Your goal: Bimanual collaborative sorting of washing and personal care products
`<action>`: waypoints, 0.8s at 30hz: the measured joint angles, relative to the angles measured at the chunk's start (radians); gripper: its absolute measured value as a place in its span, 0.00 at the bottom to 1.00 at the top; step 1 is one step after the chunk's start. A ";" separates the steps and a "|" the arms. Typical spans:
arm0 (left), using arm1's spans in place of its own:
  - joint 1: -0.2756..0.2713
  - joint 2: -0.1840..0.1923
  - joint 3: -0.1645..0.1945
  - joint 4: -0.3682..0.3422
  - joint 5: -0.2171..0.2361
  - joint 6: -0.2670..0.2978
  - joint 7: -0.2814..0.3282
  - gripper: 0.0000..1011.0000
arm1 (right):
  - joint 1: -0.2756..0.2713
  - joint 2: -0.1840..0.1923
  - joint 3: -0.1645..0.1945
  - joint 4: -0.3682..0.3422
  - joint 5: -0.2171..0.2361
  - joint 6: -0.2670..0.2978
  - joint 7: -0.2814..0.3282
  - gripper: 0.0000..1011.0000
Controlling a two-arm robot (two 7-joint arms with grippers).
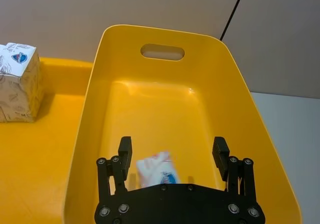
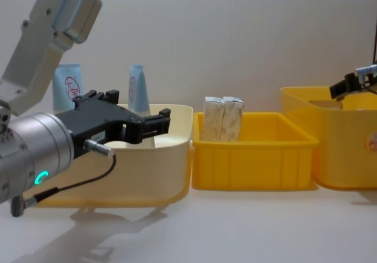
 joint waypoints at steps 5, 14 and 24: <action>-0.019 -0.005 0.000 0.016 0.000 0.000 -0.012 0.99 | -0.016 0.002 -0.006 -0.030 -0.004 -0.010 0.004 0.99; -0.079 -0.032 -0.001 0.084 -0.003 -0.001 -0.044 0.99 | -0.085 0.014 -0.033 -0.156 -0.016 -0.049 0.018 0.99; -0.142 -0.061 -0.006 0.170 -0.008 -0.004 -0.072 0.99 | -0.145 0.026 -0.062 -0.272 -0.030 -0.074 0.030 0.99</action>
